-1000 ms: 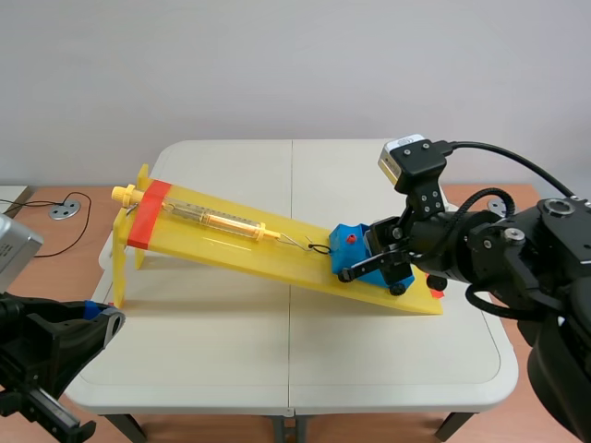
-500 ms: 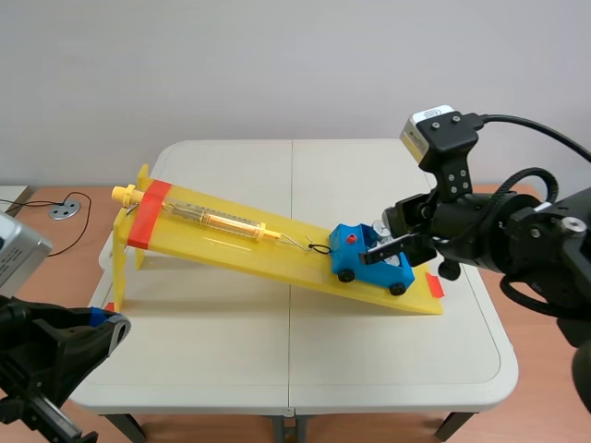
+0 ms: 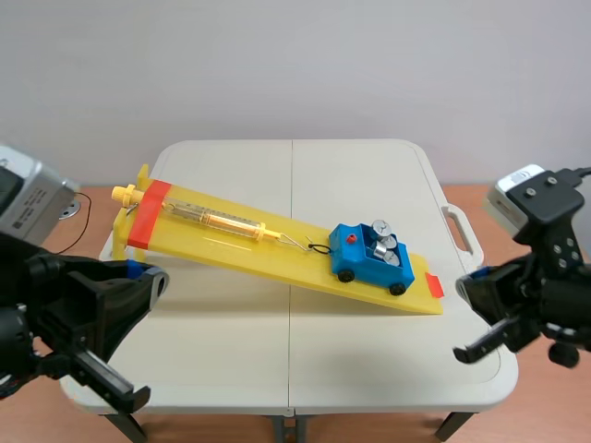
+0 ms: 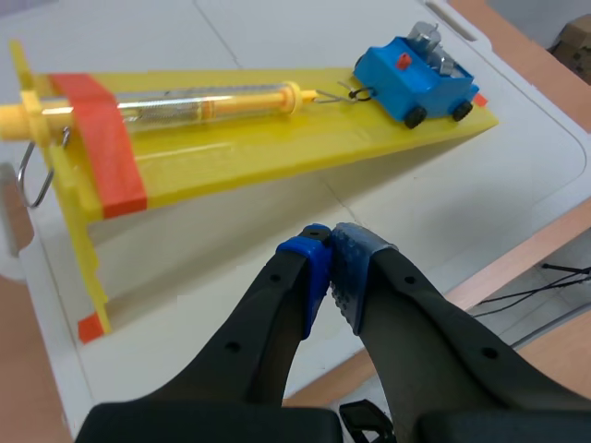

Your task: Place the four metal weights on the blue cart on the ramp.

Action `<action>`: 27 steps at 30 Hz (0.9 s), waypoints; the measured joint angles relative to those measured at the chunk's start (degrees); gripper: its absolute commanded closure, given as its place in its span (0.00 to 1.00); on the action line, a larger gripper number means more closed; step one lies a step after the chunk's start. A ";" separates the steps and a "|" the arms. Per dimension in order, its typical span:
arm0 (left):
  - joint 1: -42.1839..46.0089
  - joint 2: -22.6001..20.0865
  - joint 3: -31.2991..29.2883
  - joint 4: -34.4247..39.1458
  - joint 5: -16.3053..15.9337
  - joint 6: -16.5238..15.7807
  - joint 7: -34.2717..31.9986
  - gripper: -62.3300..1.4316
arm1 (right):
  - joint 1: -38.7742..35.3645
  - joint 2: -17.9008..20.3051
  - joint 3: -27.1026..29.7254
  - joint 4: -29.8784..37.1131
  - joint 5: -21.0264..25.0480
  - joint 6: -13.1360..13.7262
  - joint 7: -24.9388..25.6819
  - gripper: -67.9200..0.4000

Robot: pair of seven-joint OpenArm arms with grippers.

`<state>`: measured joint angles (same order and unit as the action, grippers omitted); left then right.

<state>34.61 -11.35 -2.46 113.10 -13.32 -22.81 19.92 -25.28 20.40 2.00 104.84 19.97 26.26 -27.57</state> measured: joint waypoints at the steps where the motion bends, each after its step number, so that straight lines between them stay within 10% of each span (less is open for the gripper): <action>1: -0.72 0.37 0.98 0.00 0.98 0.00 0.02 0.94 | -1.79 0.28 1.11 0.85 0.22 0.70 0.00 0.99; 12: -11.50 4.44 11.08 -1.20 14.86 2.43 0.00 0.94 | -20.22 0.39 12.79 7.37 2.58 5.46 0.00 0.99; 27: -24.26 6.14 12.61 -17.94 23.61 9.51 -0.50 0.94 | -33.51 0.37 17.03 7.41 2.58 7.63 0.02 0.99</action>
<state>10.35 -5.21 10.15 95.15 10.28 -13.30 19.42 -58.78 20.78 19.03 112.25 22.55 33.89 -27.55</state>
